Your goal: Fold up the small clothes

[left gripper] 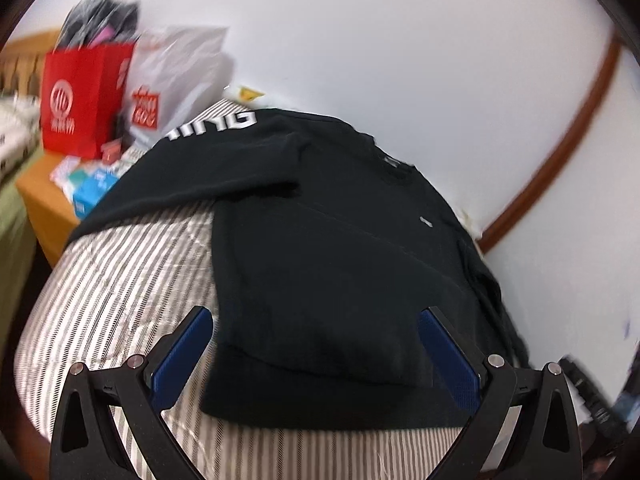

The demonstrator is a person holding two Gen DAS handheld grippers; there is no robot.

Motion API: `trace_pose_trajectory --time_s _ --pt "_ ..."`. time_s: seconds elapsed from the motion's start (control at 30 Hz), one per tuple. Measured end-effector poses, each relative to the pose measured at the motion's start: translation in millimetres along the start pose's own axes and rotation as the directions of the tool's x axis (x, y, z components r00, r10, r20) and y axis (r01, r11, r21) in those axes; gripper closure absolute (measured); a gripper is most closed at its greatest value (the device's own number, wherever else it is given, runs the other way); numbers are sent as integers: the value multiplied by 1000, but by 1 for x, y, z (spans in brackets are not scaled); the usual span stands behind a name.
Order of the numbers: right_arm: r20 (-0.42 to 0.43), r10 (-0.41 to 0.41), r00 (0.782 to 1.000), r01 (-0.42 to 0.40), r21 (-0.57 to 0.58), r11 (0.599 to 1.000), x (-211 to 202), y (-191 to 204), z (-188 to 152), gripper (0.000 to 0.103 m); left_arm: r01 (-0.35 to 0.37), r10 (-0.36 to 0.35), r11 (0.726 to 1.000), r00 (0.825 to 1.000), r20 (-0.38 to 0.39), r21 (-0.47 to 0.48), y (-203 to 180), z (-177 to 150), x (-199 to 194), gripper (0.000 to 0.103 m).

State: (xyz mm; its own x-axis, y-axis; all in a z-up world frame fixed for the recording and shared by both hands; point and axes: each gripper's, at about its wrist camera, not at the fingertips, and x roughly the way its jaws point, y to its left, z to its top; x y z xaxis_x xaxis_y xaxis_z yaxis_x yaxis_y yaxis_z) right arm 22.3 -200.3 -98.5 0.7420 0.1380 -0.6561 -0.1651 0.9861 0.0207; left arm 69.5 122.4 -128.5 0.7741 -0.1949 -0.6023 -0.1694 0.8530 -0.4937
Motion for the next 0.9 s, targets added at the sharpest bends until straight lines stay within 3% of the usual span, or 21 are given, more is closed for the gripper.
trace_pose_trajectory --time_s 0.23,0.47,0.7,0.8,0.9 --pt "-67 -22 998 22 -3 1000 42 3 1 0 -28 25 993 999 -29 -111 44 19 35 1" --pt "-113 -10 994 6 -37 999 69 14 8 0 14 -20 974 999 -26 -226 76 41 63 4" --pt "-141 -38 989 30 -58 998 91 23 25 0 53 -69 926 997 -27 -375 106 55 96 14" --pt "-150 -52 987 42 -65 997 99 24 30 0 55 -62 919 998 -6 -391 110 66 103 14" --pt "-166 -57 985 46 -69 997 108 22 32 0 26 -32 916 999 -10 -400 114 77 113 23"
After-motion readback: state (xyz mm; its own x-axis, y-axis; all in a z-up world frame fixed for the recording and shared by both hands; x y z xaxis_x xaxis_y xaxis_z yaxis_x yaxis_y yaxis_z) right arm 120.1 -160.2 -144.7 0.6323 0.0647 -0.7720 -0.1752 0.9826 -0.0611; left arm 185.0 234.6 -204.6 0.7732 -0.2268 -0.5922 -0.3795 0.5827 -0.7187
